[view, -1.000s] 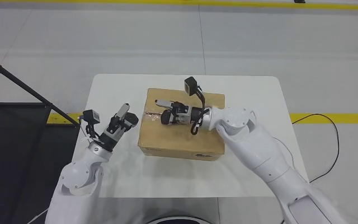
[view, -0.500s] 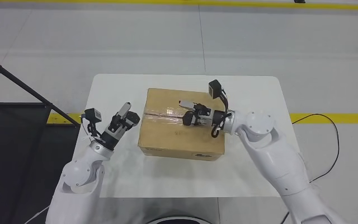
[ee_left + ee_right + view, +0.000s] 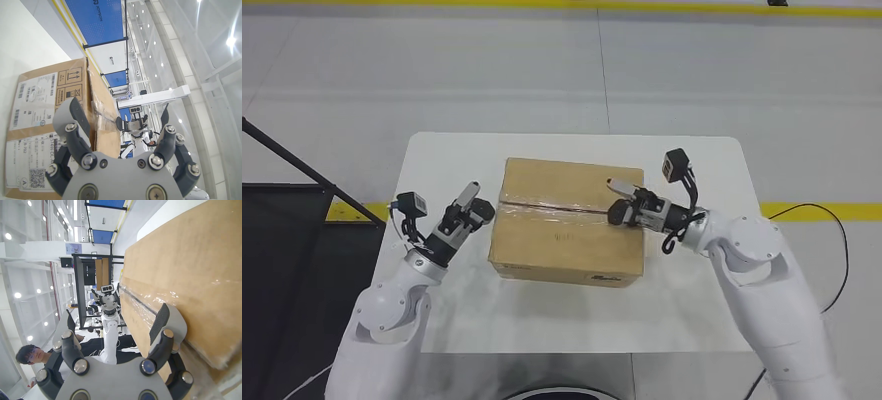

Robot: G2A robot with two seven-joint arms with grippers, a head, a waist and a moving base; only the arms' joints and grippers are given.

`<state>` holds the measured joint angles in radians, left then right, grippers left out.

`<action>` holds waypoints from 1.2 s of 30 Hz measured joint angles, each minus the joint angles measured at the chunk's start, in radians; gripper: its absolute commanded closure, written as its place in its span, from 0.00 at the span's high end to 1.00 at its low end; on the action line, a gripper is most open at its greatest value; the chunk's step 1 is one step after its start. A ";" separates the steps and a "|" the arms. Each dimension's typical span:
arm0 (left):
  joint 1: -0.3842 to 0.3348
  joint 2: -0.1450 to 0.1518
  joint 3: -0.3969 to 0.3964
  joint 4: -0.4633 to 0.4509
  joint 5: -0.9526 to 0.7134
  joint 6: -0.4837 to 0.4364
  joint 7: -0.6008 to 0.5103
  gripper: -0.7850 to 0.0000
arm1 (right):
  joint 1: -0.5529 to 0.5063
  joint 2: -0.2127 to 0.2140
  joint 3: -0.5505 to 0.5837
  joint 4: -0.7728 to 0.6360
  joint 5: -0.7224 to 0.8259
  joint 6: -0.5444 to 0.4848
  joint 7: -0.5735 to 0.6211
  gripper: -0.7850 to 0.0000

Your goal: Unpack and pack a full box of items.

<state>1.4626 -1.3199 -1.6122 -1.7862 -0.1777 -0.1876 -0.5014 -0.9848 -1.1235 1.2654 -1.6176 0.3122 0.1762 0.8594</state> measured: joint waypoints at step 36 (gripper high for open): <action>0.028 0.020 0.040 -0.034 0.008 -0.003 0.025 1.00 | -0.229 0.042 0.223 -0.067 0.090 -0.097 -0.056 1.00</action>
<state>1.4903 -1.3003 -1.5722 -1.8202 -0.1694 -0.1902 -0.4767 -1.2139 -1.0819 1.4888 -1.6850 0.4018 0.0789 0.8033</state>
